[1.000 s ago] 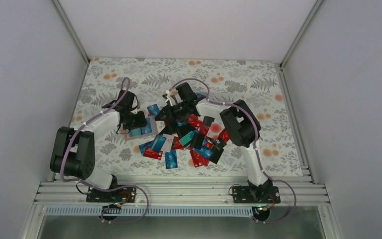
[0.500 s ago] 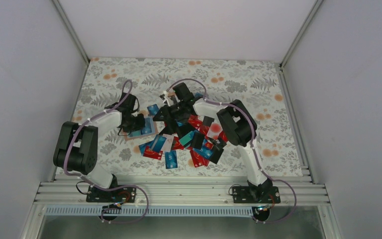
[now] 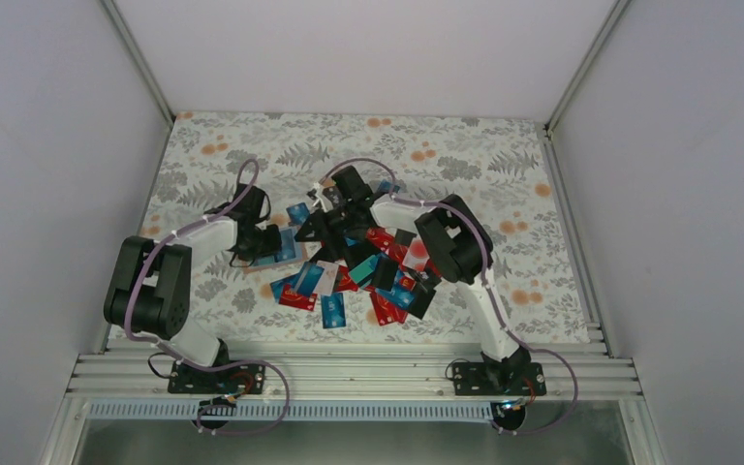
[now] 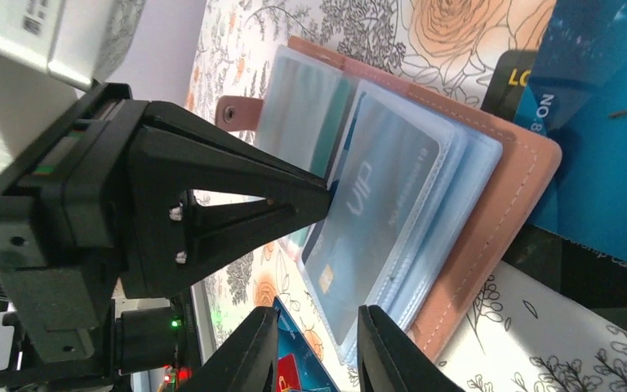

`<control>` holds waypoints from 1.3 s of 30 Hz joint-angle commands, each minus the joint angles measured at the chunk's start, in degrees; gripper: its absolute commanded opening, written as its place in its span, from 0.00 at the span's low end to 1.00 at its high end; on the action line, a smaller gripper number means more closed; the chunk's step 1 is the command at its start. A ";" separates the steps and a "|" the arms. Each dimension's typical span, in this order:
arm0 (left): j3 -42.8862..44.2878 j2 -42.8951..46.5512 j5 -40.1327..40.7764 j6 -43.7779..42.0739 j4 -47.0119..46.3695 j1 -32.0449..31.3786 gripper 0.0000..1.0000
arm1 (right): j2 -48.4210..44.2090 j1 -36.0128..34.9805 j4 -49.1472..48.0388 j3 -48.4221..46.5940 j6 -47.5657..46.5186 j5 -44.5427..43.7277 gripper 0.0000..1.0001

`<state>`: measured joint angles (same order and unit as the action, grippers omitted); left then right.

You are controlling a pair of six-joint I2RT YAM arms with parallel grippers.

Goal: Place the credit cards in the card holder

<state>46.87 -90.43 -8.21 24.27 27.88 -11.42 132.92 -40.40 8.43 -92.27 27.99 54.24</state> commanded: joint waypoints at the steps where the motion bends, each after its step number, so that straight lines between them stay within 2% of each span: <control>1: -1.61 -1.34 1.54 0.37 -0.84 -0.22 0.02 | 1.75 -1.38 0.54 -2.25 0.18 0.70 0.28; 17: -4.16 -3.02 0.57 1.36 -3.54 -0.28 0.02 | 3.62 -2.50 1.90 -3.12 -0.04 -1.23 0.40; 39: -5.51 -2.07 -0.02 2.07 -4.45 -0.28 0.02 | 4.85 -3.79 3.04 -5.39 -0.04 -1.13 0.41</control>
<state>43.99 -89.97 -8.19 26.09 22.52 -11.38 136.44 -42.44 10.72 -95.37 27.99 53.19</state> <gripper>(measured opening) 0.029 0.407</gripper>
